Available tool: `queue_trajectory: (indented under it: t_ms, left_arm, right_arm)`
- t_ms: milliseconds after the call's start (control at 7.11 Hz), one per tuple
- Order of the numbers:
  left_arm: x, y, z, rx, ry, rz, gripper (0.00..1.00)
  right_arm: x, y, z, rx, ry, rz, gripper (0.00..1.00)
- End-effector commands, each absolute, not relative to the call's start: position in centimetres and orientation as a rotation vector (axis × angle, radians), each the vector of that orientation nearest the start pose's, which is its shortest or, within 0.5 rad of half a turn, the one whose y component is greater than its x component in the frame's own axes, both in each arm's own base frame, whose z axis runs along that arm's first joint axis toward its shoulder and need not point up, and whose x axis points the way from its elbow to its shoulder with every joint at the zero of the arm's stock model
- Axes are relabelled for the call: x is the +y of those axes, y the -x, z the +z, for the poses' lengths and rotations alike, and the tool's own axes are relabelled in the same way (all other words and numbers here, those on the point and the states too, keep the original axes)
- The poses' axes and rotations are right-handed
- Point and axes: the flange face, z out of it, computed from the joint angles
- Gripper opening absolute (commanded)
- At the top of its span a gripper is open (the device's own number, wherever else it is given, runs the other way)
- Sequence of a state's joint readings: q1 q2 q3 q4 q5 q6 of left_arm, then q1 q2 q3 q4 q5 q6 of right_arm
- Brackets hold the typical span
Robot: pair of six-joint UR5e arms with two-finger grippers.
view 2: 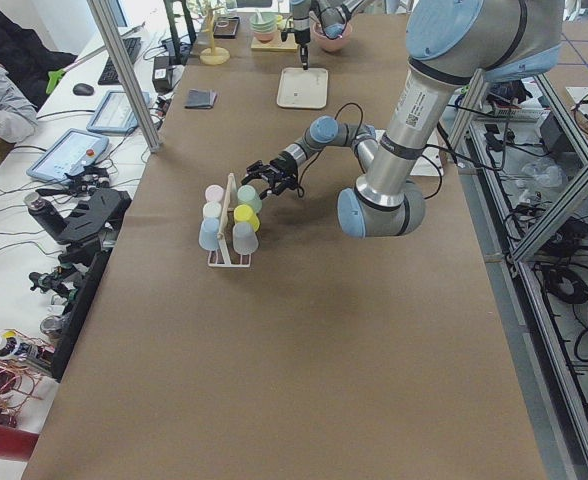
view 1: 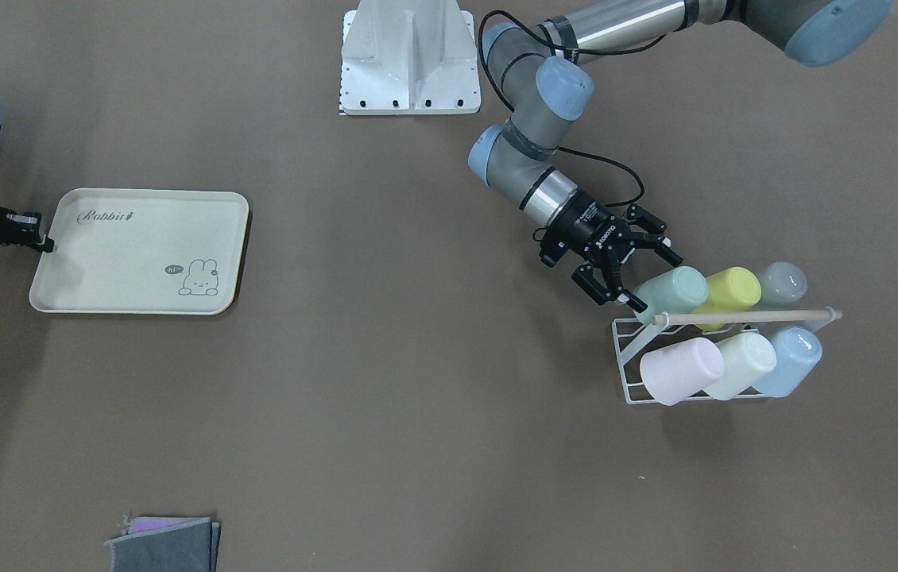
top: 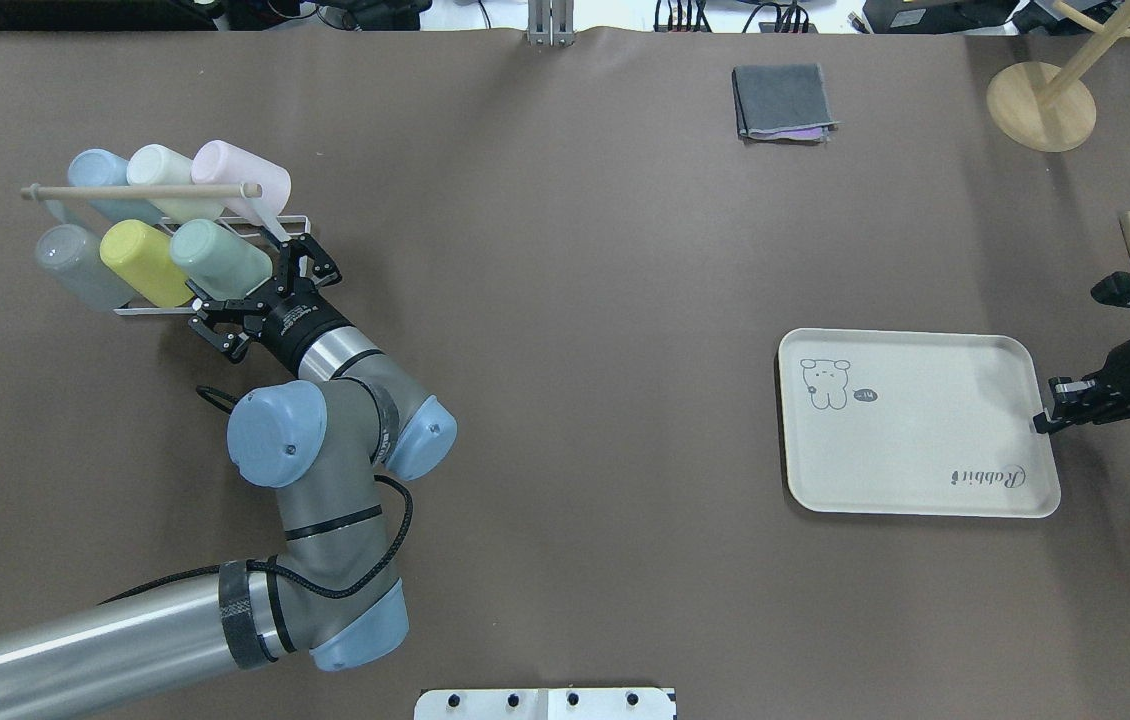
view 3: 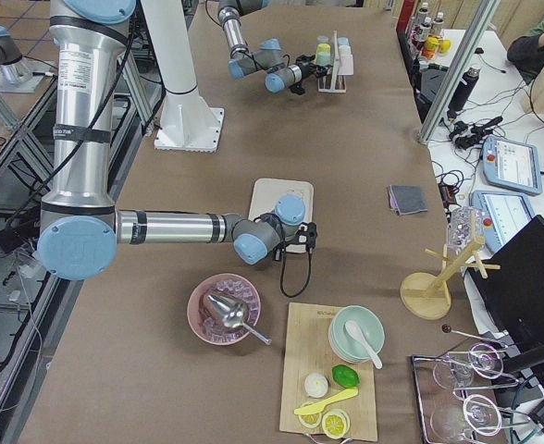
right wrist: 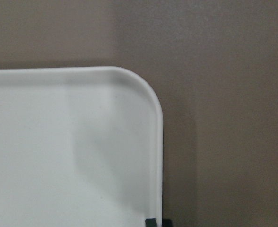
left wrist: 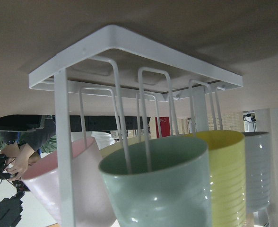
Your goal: Pick up and place green cup on tray
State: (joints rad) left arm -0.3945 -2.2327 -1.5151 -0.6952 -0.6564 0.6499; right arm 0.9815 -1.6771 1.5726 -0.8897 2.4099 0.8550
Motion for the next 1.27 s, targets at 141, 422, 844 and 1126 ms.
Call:
queue_trajectory:
  t_ms: [141, 422, 844, 1126]
  left_arm:
    - [-45.8, -53.0, 36.7, -1.133, 0.005, 1.774, 0.97]
    - [-46.7, -52.7, 37.5, -1.131, 0.009, 1.76, 0.97]
    - [-47.2, -52.4, 37.7, -1.13, 0.017, 1.753, 0.97]
    - [-47.5, -52.0, 38.0, -1.13, 0.026, 1.749, 0.94]
  right_arm:
    - [-43.4, 18.1, 61.9, -1.025, 0.116, 0.024, 0.0]
    - [-45.7, 14.4, 60.2, -1.095, 0.047, 0.01, 0.0]
    - [-51.2, 16.0, 56.6, -1.132, -0.011, -0.029, 0.0]
    - [-56.6, 21.2, 51.5, -1.1, 0.007, -0.048, 0.0]
